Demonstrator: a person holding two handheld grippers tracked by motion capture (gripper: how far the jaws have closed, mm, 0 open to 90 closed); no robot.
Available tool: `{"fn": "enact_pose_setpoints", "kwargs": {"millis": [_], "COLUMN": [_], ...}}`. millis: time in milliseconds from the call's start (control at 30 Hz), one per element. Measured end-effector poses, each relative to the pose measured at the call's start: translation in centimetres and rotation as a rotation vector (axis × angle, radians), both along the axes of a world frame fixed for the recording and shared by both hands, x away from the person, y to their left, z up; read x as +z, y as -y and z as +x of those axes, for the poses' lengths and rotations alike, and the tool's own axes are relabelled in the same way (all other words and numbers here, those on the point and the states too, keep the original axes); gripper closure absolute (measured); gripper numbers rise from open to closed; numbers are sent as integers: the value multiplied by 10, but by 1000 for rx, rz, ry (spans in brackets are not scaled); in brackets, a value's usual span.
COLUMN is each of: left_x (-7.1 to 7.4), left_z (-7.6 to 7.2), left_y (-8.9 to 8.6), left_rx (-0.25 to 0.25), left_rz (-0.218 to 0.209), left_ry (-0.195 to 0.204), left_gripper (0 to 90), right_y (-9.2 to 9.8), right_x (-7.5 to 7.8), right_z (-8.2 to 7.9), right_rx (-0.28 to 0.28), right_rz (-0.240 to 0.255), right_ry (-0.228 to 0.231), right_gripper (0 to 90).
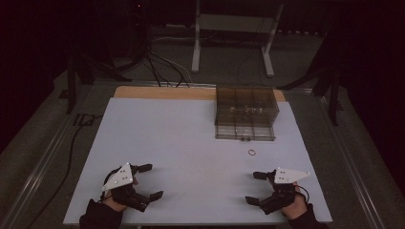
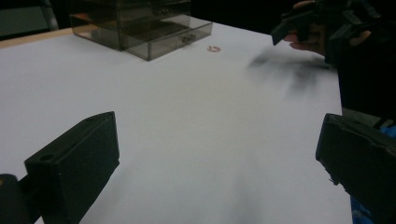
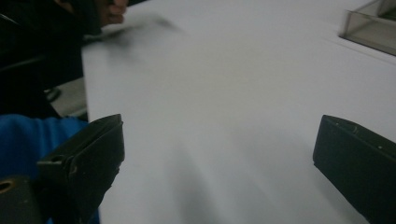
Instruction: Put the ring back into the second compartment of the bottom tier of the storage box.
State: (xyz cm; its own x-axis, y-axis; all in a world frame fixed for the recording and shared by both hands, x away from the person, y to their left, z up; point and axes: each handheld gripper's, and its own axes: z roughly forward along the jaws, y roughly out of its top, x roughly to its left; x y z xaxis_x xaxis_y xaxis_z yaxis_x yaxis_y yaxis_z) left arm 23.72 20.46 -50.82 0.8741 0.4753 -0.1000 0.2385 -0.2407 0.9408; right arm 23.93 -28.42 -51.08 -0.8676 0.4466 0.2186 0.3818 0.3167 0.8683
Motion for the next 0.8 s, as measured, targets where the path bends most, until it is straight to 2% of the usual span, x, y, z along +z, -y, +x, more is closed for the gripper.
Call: {"fn": "enact_pose_setpoints", "kwargs": {"millis": [67,167,233,400,533,667,800], "left_x": [0,0,0,-1,-1,-2,-3], "left_z": [0,-1,-1,0,1,1,1], "left_y": [-1,-2,-2,-1,-1,-1,-2], "left_rx": [10,12,12,10,9,9,11], "left_rz": [1,-1,-1,-5,-3,-1,-6], "left_ry": [-2,-6,-6,-13,-16,-14,-16], "left_gripper": [6,6,6,6,6,6,6], "right_y": [-2,-4,-5,-9,-9,-12,-13], "right_x": [3,7,9,14,19,26,32], "right_z": [-1,-2,-3,-4,-4,-3,-3], "right_rx": [14,13,25,29,31,25,23], "right_rz": [12,18,43,18,53,34,45], "right_ry": [2,30,30,42,22,32,40], "right_gripper": [20,20,19,19,19,19,19]}}
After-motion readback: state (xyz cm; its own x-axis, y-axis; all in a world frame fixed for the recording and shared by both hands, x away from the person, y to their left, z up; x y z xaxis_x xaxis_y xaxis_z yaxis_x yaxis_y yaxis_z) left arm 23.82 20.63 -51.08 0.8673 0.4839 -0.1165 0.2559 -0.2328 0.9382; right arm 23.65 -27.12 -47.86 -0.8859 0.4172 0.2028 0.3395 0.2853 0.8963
